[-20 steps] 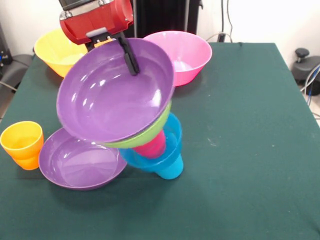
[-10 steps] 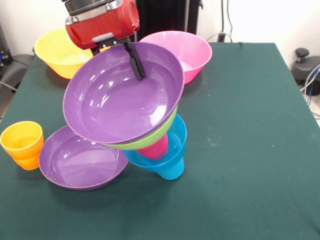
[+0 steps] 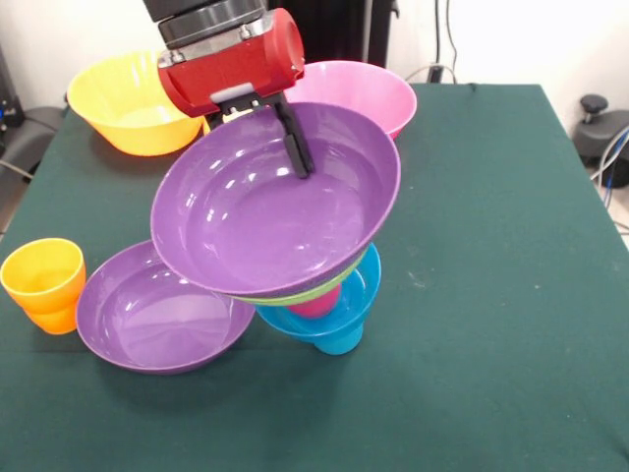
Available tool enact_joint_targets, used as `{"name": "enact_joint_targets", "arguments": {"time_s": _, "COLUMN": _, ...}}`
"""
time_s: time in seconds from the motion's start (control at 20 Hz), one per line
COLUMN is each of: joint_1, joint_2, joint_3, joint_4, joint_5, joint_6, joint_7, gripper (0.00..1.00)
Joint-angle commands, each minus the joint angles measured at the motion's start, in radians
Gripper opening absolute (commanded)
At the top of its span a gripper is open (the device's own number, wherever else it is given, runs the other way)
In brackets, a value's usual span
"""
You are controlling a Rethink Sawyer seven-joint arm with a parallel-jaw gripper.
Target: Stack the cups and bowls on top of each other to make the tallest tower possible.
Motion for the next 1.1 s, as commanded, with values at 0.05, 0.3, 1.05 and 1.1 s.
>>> {"name": "enact_joint_targets", "arguments": {"time_s": 0.05, "joint_1": 0.067, "joint_2": 0.07, "joint_3": -0.082, "joint_4": -0.002, "joint_5": 0.021, "joint_6": -0.021, "joint_7": 0.17, "gripper": 1.0}}
{"name": "enact_joint_targets", "arguments": {"time_s": 0.3, "joint_1": 0.079, "joint_2": 0.062, "joint_3": -0.101, "joint_4": 0.004, "joint_5": 0.034, "joint_6": -0.012, "joint_7": 0.175, "gripper": 1.0}}
{"name": "enact_joint_targets", "arguments": {"time_s": 1.05, "joint_1": 0.084, "joint_2": 0.03, "joint_3": -0.147, "joint_4": 0.052, "joint_5": 0.047, "joint_6": -0.014, "joint_7": 0.171, "gripper": 1.0}}
{"name": "enact_joint_targets", "arguments": {"time_s": 1.1, "joint_1": 0.086, "joint_2": 0.027, "joint_3": -0.149, "joint_4": 0.056, "joint_5": 0.048, "joint_6": -0.016, "joint_7": 0.173, "gripper": 1.0}}
